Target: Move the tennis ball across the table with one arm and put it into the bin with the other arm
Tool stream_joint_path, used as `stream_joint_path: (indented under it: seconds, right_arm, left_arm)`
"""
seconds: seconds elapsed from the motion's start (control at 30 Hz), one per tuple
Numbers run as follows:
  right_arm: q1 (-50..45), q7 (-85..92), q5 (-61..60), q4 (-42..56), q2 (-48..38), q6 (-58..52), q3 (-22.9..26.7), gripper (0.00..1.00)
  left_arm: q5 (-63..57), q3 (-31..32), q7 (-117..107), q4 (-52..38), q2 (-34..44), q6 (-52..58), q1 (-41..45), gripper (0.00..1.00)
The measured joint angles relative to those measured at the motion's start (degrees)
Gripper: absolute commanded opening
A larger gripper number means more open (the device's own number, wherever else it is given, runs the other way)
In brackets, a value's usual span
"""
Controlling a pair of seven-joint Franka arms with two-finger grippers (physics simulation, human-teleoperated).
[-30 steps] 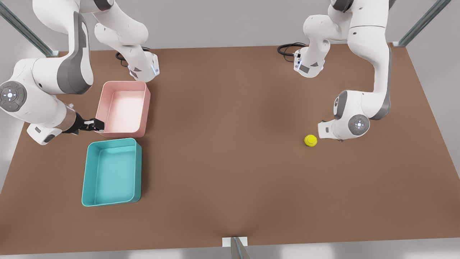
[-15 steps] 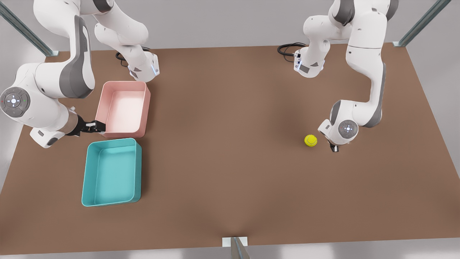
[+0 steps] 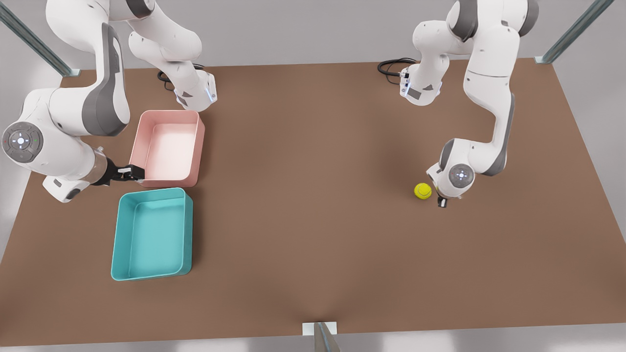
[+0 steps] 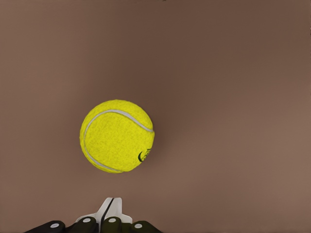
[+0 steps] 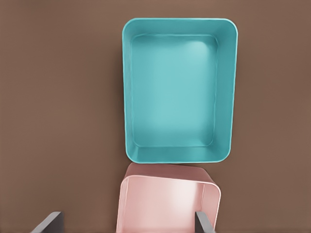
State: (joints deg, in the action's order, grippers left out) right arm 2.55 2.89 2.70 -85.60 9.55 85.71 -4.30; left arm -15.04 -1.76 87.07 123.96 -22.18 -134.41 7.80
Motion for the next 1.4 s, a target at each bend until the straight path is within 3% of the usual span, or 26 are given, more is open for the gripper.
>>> stream_joint_path:
  seconds: [0.7,0.97,1.13,1.27,1.4]
  right_arm:
    - [1.1,1.0,0.0,0.0,0.4,-0.1,0.0,1.0]
    - [1.3,1.3,0.3,-0.2,0.6,0.0,0.0,1.0]
    - [1.4,1.6,0.2,-0.2,0.6,-0.1,0.0,1.0]
    - [1.4,1.9,0.2,-0.2,0.6,-0.1,0.1,1.0]
    - [1.4,2.1,0.2,-0.2,0.6,-0.1,0.1,1.0]
  left_arm:
    - [0.1,-0.1,-3.7,2.5,-1.4,-4.4,0.1,0.21]
    - [8.7,0.8,-12.3,0.4,-3.8,-7.6,15.5,0.21]
    - [13.6,1.3,-19.2,0.0,0.7,-6.9,13.5,0.21]
    - [14.7,-1.2,-23.6,-14.0,8.1,5.5,2.4,0.21]
    - [13.4,-4.3,-27.0,-28.0,9.3,19.9,-0.5,0.21]
